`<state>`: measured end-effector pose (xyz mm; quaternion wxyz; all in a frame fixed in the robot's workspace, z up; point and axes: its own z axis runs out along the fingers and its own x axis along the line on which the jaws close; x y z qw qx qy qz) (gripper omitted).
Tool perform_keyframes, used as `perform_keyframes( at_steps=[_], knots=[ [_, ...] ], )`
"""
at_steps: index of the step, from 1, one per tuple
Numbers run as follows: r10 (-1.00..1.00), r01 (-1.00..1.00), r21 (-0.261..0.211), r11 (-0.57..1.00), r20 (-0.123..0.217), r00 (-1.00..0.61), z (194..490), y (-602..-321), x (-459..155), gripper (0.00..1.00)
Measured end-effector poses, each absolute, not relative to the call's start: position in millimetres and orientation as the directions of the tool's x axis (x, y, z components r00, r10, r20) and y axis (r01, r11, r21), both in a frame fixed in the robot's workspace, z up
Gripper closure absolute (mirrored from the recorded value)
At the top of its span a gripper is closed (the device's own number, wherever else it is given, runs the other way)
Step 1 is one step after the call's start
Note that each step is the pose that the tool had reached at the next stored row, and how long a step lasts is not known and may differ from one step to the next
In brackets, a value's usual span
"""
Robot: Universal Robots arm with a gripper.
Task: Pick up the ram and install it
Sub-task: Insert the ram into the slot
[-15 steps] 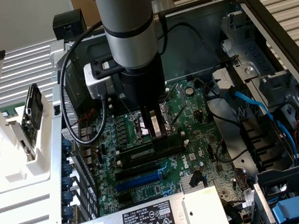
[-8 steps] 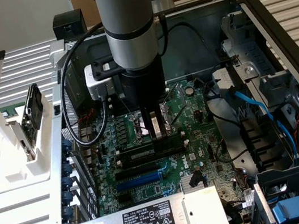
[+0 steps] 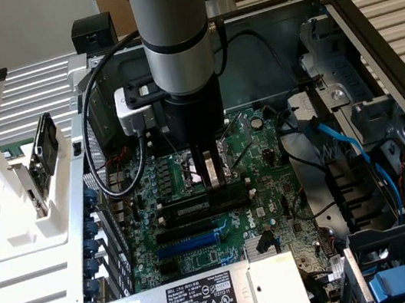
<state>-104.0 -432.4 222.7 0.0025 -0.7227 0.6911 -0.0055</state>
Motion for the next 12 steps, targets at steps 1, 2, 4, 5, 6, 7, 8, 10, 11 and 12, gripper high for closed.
perform_keyframes(
  at_steps=[1, 2, 4, 5, 6, 7, 8, 10, 11, 12],
  knots=[
    [-0.999, -0.999, -0.011, -0.045, 0.004, 0.045, 222.7, -432.3, -104.0, 0.87],
    [-0.999, -0.999, -0.011, -0.045, 0.004, 0.045, 222.7, -432.3, -104.0, 0.87],
    [-0.999, -0.999, -0.011, -0.045, 0.004, 0.045, 222.7, -432.3, -104.0, 0.87],
    [-0.999, -0.999, -0.011, -0.045, 0.004, 0.044, 222.7, -432.3, -104.1, 0.87],
    [-0.999, -0.999, -0.011, -0.044, 0.004, 0.044, 222.7, -432.3, -104.1, 0.85],
    [-0.999, -0.999, -0.011, -0.045, 0.004, 0.044, 222.7, -432.3, -104.1, 0.78],
    [-0.999, -0.999, -0.011, -0.045, 0.004, 0.045, 222.7, -432.4, -104.1, 0.78],
    [-0.999, -0.999, -0.011, -0.045, 0.005, 0.045, 222.7, -432.4, -104.0, 0.78],
    [-0.999, -0.999, -0.011, -0.045, 0.004, 0.045, 222.7, -432.4, -104.0, 0.78],
    [-0.999, -0.999, -0.011, -0.045, 0.004, 0.045, 222.7, -432.4, -104.0, 0.78]
  ],
)
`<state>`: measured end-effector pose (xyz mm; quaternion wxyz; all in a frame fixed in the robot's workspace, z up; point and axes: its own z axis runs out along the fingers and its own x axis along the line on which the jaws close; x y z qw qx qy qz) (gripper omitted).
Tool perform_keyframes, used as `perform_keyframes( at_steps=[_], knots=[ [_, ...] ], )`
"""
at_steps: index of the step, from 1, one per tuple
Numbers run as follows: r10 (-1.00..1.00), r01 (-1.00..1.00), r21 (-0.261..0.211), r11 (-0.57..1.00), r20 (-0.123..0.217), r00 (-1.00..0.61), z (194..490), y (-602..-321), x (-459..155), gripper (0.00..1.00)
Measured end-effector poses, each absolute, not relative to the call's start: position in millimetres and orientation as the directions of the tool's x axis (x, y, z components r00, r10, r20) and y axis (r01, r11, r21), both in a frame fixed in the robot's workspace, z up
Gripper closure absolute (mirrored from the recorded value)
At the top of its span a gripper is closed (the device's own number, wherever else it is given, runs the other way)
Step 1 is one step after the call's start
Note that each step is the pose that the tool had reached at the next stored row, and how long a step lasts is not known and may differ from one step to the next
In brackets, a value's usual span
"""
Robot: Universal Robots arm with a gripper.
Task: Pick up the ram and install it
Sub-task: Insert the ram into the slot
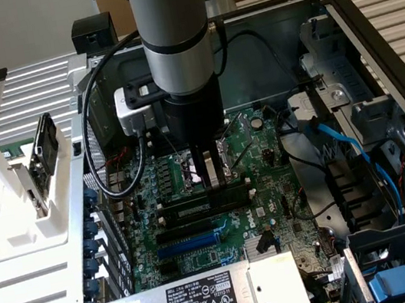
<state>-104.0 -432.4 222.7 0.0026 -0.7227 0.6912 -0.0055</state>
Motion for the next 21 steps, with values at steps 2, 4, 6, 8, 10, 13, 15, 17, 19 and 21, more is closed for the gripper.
perform_keyframes(
  at_steps=[2, 4, 6, 8, 10, 13, 15, 17, 19, 21],
  knots=[
    [-0.999, -0.999, -0.011, -0.045, 0.004, 0.045, 223, -432, -104, 0.78],
    [-0.999, -0.999, -0.011, -0.045, 0.004, 0.045, 223, -432, -104, 0.78],
    [-0.999, -0.999, -0.012, -0.045, 0.005, 0.045, 225, -432, -104, 0.78],
    [-0.999, -0.999, -0.014, -0.045, 0.005, 0.045, 228, -432, -104, 0.78],
    [-0.999, -0.999, -0.015, -0.045, 0.005, 0.045, 230, -432, -104, 0.78],
    [-0.999, -0.999, -0.019, -0.045, 0.005, 0.045, 236, -432, -105, 0.78],
    [-0.999, -0.999, -0.02, -0.045, 0.005, 0.045, 238, -432, -105, 0.78],
    [-0.999, -0.999, -0.022, -0.045, 0.005, 0.044, 241, -432, -105, 0.78],
    [-0.999, -0.999, -0.022, -0.045, 0.005, 0.045, 242, -432, -105, 0.78],
    [-0.999, -0.999, -0.022, -0.045, 0.005, 0.044, 243, -432, -105, 0.78]
  ],
)
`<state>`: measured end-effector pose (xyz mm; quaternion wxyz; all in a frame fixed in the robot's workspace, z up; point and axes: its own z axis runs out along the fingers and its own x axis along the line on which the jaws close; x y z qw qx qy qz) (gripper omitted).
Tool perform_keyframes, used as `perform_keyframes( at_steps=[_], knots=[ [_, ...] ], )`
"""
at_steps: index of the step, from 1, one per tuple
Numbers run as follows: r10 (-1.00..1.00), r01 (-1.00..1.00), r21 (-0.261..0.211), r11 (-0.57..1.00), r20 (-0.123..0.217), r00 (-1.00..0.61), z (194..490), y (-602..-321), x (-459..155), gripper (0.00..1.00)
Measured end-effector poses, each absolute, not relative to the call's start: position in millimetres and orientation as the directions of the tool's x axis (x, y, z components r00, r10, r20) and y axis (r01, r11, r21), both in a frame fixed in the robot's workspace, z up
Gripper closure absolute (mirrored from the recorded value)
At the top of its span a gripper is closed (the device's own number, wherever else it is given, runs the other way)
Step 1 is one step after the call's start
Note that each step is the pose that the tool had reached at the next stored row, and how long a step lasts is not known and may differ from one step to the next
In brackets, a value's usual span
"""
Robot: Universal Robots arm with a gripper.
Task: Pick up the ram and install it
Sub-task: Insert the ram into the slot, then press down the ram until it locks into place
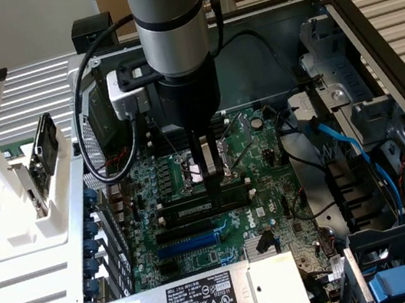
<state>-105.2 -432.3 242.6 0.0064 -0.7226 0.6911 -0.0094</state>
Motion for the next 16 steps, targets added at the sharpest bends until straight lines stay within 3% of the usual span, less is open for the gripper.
perform_keyframes(
  at_steps=[14, 16],
  knots=[
    [-0.999, -0.999, -0.022, -0.045, 0.005, 0.045, 242.7, -432.4, -105.2, 0.78],
    [-0.999, -0.999, -0.022, -0.045, 0.005, 0.045, 242.7, -432.4, -105.2, 0.9]
  ],
)
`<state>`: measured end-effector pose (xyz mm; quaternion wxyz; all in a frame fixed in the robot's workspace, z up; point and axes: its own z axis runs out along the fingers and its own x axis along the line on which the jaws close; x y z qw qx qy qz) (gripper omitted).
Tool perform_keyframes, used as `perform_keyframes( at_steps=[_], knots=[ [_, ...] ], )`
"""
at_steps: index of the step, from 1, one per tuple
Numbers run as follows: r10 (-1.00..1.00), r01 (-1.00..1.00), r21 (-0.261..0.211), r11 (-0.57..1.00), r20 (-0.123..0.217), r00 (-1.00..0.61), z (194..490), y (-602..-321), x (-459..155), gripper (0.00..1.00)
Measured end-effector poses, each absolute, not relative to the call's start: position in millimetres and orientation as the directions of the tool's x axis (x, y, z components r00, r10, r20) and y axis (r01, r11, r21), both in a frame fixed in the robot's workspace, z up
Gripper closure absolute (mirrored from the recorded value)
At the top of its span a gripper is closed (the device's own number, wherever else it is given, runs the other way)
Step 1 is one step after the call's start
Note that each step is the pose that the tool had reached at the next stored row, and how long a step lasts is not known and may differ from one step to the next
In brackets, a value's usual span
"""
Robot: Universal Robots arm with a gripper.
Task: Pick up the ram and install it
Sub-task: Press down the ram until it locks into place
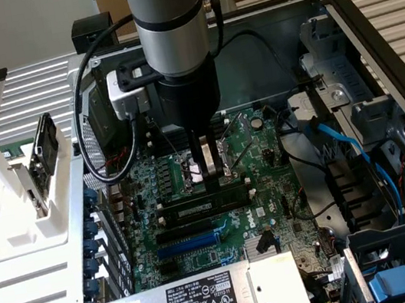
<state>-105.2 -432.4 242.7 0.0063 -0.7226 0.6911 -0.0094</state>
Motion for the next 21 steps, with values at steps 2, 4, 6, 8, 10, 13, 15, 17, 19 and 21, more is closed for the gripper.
perform_keyframes(
  at_steps=[2, 4, 6, 8, 10, 13, 15, 17, 19, 21],
  knots=[
    [-0.999, -0.999, -0.022, -0.045, 0.005, 0.045, 242.7, -432.4, -105.2, 0.9],
    [-0.999, -0.999, -0.022, -0.045, 0.005, 0.045, 242.7, -432.3, -105.2, 0.9],
    [-0.999, -0.999, -0.022, -0.045, 0.005, 0.045, 242.7, -432.3, -105.2, 0.9],
    [-0.999, -0.999, -0.022, -0.045, 0.005, 0.044, 242.7, -432.3, -105.6, 0.9],
    [-0.999, -0.999, -0.023, -0.045, 0.005, 0.044, 242.7, -432.2, -108.8, 0.9],
    [-0.999, -0.999, -0.023, -0.045, 0.005, 0.045, 242.6, -431.8, -109.8, 0.9],
    [-0.999, -0.999, -0.023, -0.045, 0.005, 0.045, 241.7, -430.8, -109.9, 0.9],
    [-0.999, -0.999, -0.023, -0.044, 0.005, 0.044, 240.9, -429.7, -110.1, 0.9],
    [-0.999, -0.999, -0.023, -0.045, 0.005, 0.045, 239.4, -428.9, -110.6, 0.9],
    [-0.999, -0.999, -0.023, -0.045, 0.005, 0.045, 237.4, -428.8, -112.2, 0.9]
  ],
)
